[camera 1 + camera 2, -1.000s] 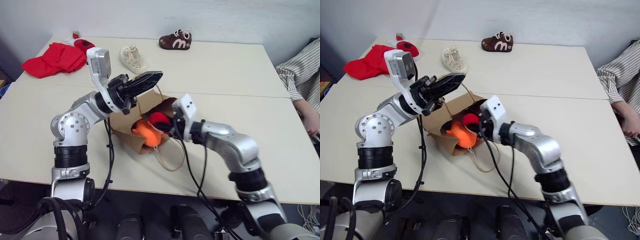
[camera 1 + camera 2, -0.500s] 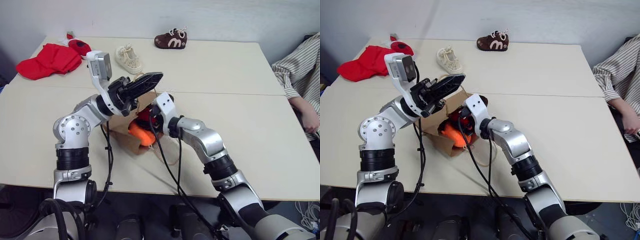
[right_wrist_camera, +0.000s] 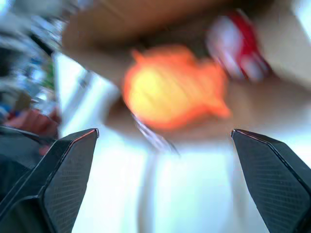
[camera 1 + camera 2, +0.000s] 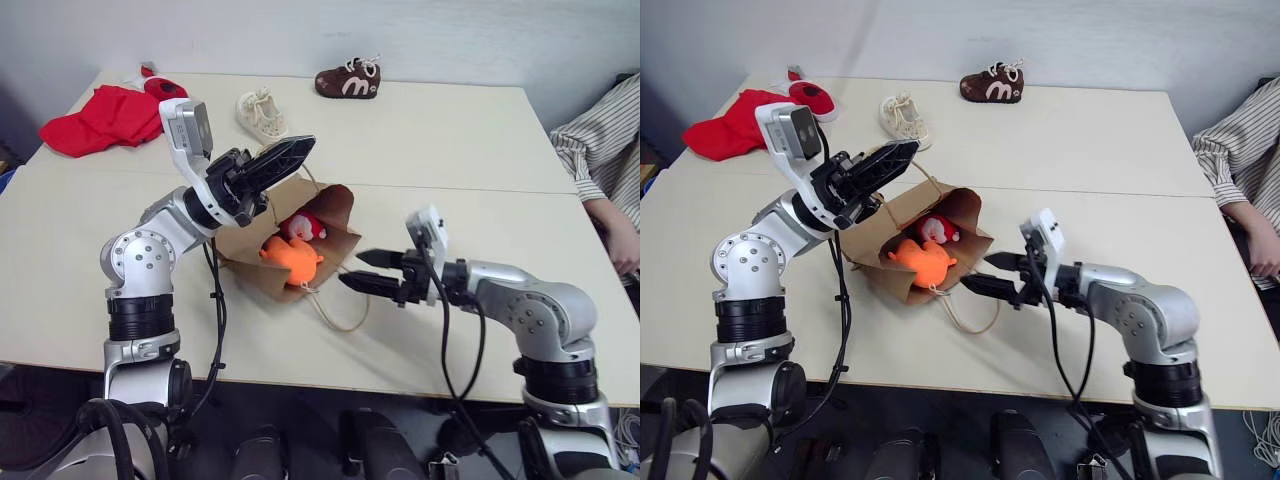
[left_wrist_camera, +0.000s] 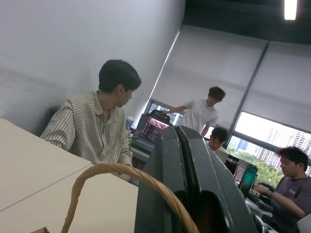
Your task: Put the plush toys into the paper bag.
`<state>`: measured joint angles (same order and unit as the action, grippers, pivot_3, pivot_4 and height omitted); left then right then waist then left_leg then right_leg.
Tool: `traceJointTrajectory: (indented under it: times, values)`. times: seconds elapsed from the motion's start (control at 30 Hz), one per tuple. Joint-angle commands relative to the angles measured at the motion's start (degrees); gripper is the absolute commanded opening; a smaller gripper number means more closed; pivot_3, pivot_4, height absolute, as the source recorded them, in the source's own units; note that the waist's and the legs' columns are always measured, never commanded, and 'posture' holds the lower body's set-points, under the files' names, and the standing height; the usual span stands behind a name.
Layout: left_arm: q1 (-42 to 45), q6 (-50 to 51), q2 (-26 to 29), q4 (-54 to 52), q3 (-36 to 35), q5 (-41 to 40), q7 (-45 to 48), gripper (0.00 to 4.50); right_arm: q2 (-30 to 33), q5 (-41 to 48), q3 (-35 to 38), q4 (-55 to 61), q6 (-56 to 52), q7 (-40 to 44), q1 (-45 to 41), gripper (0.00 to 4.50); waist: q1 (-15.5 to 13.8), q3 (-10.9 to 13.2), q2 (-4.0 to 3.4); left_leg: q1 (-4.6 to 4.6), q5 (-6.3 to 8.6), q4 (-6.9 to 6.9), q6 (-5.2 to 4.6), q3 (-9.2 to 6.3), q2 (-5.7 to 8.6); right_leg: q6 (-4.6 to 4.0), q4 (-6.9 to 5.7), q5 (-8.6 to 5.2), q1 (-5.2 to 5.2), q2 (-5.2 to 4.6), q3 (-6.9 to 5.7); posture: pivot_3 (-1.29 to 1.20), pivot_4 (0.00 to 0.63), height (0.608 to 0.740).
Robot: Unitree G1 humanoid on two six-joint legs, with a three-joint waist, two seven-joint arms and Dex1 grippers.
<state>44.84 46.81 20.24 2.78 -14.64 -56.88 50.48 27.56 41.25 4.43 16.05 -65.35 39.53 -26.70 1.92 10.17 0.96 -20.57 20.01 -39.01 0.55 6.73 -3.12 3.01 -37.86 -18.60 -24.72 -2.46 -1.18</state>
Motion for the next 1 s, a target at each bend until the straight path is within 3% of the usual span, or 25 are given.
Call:
traceJointTrajectory:
  times: [0.03, 0.1, 0.2, 0.4, 0.57, 0.77, 1.0]
  values:
    - [1.1, 0.1, 0.4, -1.2, 0.3, -1.2, 1.2, 0.00, -1.5, -1.8, -2.1, -2.1, 0.0, -3.3, -0.8, 4.48, 0.1, 0.0, 0.00, 0.02, -0.01, 0.01, 0.02, 0.02, 0.00, 0.00, -0.03, 0.00, -0.02, 0.02, 0.03, 0.00, 0.150, 0.740]
    - [1.4, 0.1, 0.3, -1.0, 0.7, -0.8, 1.4, 0.00, -3.1, -3.2, -5.5, -4.3, 0.0, -3.8, -1.7, 4.48, 0.1, 0.0, -0.01, 0.04, -0.02, 0.02, 0.04, 0.03, -0.01, 0.00, -0.03, 0.00, -0.02, 0.04, 0.04, 0.00, 0.150, 0.740]
    - [1.7, -0.1, 0.4, -1.0, 0.9, -0.5, 1.4, 0.00, -5.8, -1.9, -8.0, -5.4, -3.3, -4.3, -3.3, 3.95, -0.1, 0.0, 0.01, -0.01, -0.02, 0.00, 0.04, 0.05, -0.01, 0.00, -0.01, 0.00, -0.06, 0.02, 0.05, 0.00, 0.150, 0.740]
    - [1.8, -0.7, 0.7, -0.8, 0.9, -0.5, 1.3, 0.00, -7.0, -0.3, -7.3, -5.0, -4.8, -3.4, -4.0, 1.86, -0.3, 0.0, 0.00, -0.07, -0.01, -0.06, 0.01, 0.01, 0.01, 0.00, 0.00, 0.00, -0.06, -0.03, 0.00, 0.00, 0.150, 0.740]
    - [2.4, -1.4, 0.6, -0.2, 0.4, -0.6, 1.0, 0.00, -10.2, 10.6, 2.5, -0.7, -6.2, -2.5, -4.7, 0.09, -0.3, 0.0, 0.00, -0.07, -0.01, -0.04, 0.01, -0.01, 0.01, 0.01, -0.02, 0.01, -0.07, -0.02, -0.02, 0.00, 0.150, 0.740]
    - [3.7, -2.1, 0.7, 1.2, -1.9, -1.4, 0.0, 0.00, -9.7, 32.9, 14.8, 1.9, -10.3, -11.0, -11.0, 0.03, -0.2, 0.0, 0.00, -0.08, 0.00, -0.04, -0.01, -0.02, 0.00, 0.02, -0.03, 0.01, -0.06, -0.04, -0.02, 0.00, 0.150, 0.740]
    - [4.7, -5.3, 1.7, 4.5, -2.7, 1.2, 0.4, 0.00, -8.2, 34.8, 15.9, -4.5, -5.8, -21.2, -15.6, 0.03, -0.2, 0.0, 0.00, -0.10, 0.00, -0.02, -0.01, -0.01, 0.00, 0.02, 0.01, 0.01, -0.08, -0.03, -0.01, 0.00, 0.150, 0.740]
